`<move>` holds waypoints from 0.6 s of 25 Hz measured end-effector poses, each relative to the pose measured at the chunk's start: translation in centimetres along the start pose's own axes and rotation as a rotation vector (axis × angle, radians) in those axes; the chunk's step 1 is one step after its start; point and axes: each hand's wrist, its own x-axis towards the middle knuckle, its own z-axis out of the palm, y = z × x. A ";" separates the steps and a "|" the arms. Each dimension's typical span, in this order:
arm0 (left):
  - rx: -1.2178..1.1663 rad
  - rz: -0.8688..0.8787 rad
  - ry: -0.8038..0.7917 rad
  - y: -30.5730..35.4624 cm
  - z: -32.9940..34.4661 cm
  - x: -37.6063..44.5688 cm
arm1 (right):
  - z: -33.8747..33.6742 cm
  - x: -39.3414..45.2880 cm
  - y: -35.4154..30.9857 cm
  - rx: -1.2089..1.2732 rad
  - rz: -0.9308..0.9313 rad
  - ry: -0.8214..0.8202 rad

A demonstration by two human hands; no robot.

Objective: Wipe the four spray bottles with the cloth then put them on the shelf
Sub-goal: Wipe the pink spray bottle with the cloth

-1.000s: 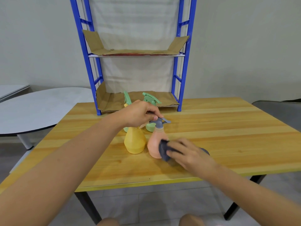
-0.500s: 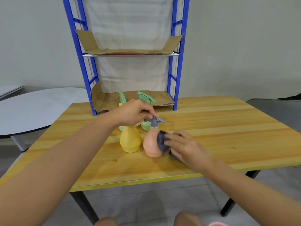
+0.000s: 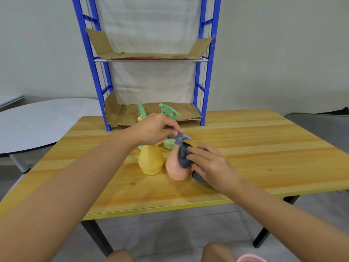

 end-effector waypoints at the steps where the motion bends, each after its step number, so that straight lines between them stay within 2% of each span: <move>1: -0.002 -0.002 0.004 0.0 0.0 -0.1 | 0.4 -0.2 -0.4 -0.002 -0.019 -0.009; 5: -0.006 -0.011 0.009 0.0 0.3 -0.2 | 1.2 -3.4 -1.8 -0.055 -0.144 -0.157; 11: 0.007 -0.021 0.020 0.3 0.4 -0.5 | -0.8 1.9 -1.1 -0.119 -0.093 0.021; 13: 0.003 -0.029 0.010 0.2 0.4 -0.4 | 0.4 -0.1 -1.6 -0.137 -0.168 -0.060; 15: 0.000 -0.029 0.000 0.3 0.3 -0.4 | 1.3 -2.6 -3.0 -0.117 -0.256 -0.255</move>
